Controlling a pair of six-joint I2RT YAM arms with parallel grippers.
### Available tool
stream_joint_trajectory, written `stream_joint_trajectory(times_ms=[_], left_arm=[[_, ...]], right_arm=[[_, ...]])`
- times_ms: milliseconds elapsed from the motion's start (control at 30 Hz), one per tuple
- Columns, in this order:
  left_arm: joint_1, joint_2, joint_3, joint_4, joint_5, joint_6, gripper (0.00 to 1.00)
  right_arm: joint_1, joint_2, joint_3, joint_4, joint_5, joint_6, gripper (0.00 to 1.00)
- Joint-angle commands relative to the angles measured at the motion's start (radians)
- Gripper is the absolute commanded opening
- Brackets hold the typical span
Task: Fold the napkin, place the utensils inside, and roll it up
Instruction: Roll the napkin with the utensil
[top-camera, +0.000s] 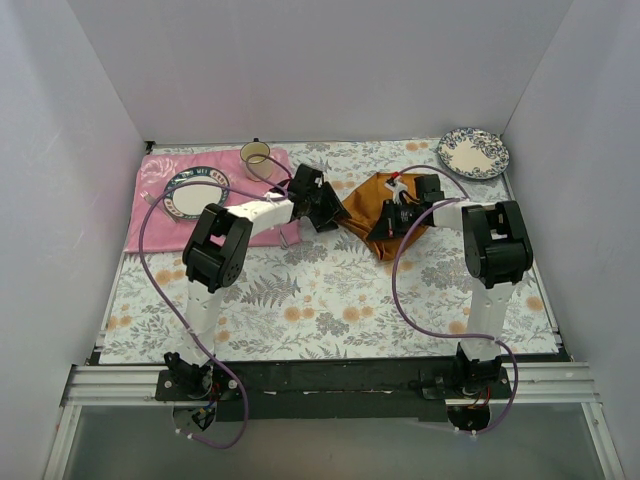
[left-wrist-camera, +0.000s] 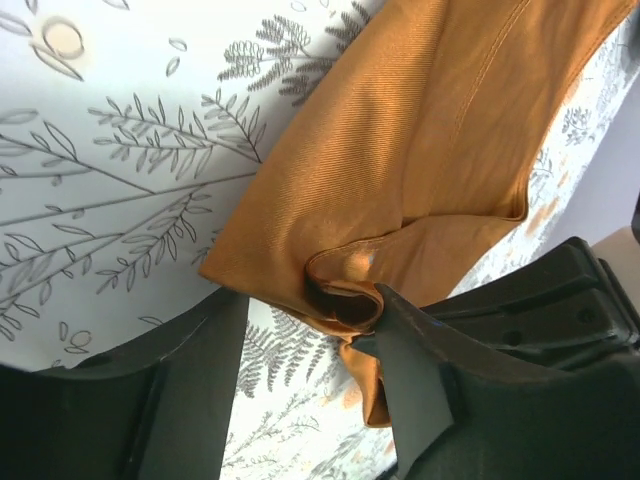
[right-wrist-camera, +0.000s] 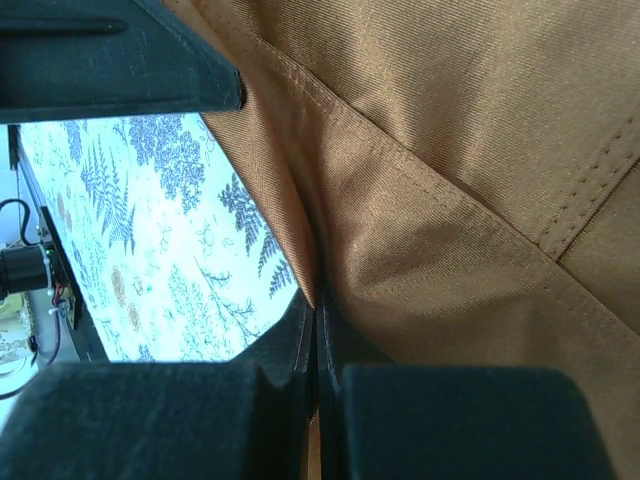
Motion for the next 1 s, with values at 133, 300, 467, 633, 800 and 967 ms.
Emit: stream_joint_trajectory(times_ms=[133,300,467,633,800,967], left_arm=[[0.004,0.057,0.184,-0.120,-0.065,0.131,0.26],[0.004,0.055,0.235,-0.155,-0.082,0.188,0.12],[0.004,0.092,0.325,-0.198,-0.042,0.200,0.03],[0.004,0.126,0.367,-0.213,-0.022,0.185,0.02],[0.004,0.138,0.354,-0.212,0.004,0.160,0.01],[0.007,0.127,0.324,-0.193,0.007,0.137,0.00]], right_arm=[[-0.018,0.018,0.069,-0.042,-0.056,-0.037,0.01],[-0.024,0.032,0.095,-0.082,-0.058,-0.054,0.01],[-0.030,0.047,0.118,-0.109,-0.065,-0.067,0.01],[-0.032,0.034,0.117,-0.122,-0.050,-0.093,0.01],[-0.007,-0.025,0.106,-0.148,0.069,-0.124,0.12],[0.074,-0.088,0.123,-0.214,0.230,-0.179,0.31]])
